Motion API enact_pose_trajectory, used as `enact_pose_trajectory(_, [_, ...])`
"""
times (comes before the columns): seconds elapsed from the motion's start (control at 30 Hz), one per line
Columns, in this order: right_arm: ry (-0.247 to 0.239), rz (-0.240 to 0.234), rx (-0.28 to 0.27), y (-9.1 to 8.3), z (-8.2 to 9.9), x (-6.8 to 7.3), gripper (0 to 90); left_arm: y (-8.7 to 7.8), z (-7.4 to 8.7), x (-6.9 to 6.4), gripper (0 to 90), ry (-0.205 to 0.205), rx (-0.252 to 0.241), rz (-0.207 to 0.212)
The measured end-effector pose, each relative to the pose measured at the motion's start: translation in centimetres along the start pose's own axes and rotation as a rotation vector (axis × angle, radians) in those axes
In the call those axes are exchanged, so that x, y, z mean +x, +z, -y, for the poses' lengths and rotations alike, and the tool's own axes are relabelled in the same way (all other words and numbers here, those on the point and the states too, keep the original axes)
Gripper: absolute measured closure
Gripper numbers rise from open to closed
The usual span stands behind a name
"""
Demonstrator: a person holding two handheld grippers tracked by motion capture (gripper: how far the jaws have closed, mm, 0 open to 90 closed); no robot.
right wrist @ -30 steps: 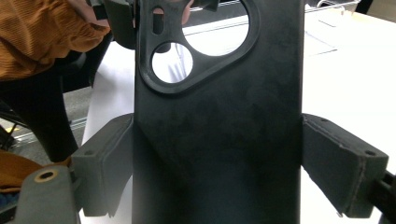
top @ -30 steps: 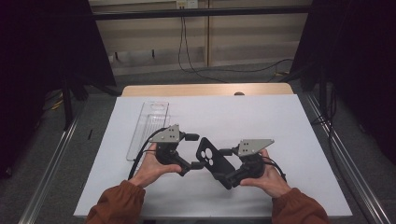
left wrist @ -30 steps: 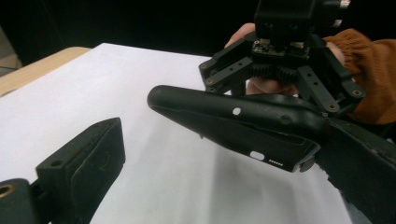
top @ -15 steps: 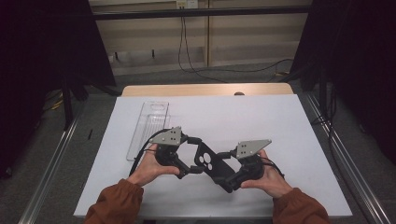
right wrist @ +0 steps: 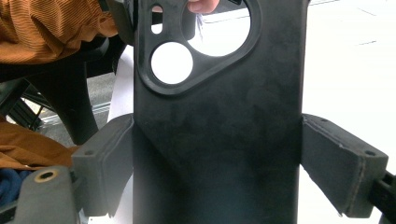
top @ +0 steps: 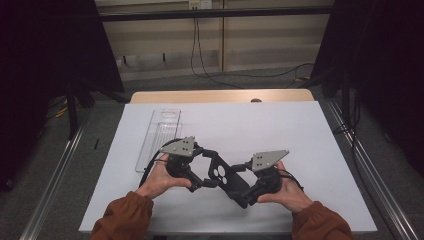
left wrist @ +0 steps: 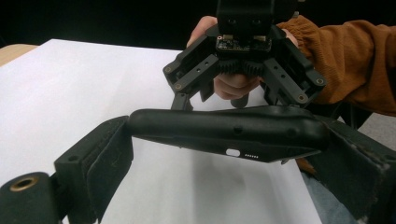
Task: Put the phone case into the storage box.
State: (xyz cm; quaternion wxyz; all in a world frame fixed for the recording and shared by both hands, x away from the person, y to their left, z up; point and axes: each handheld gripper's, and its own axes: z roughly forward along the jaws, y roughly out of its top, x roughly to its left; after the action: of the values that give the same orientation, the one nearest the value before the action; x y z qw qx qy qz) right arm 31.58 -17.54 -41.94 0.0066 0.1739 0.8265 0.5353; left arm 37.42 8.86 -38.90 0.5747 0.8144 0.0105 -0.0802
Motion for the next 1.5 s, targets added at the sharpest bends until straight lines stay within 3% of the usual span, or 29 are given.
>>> enact_pose_trajectory(0.47, [-0.005, -0.013, 0.009, 0.28, 0.00, -0.01, 14.2, -0.01, -0.05, 0.10, 10.4, 0.002, 0.015, 0.024])
enact_pose_trajectory(0.73, [-0.006, -0.018, -0.001, 0.24, -0.06, 0.08, 14.2, 0.11, -0.08, 0.11, 10.1, -0.014, -0.009, 0.042])
enact_pose_trajectory(1.5, [-0.015, -0.021, 0.010, 0.52, -0.04, 0.18, 14.4, 0.13, -0.25, -0.01, 12.5, -0.016, 0.010, 0.049])
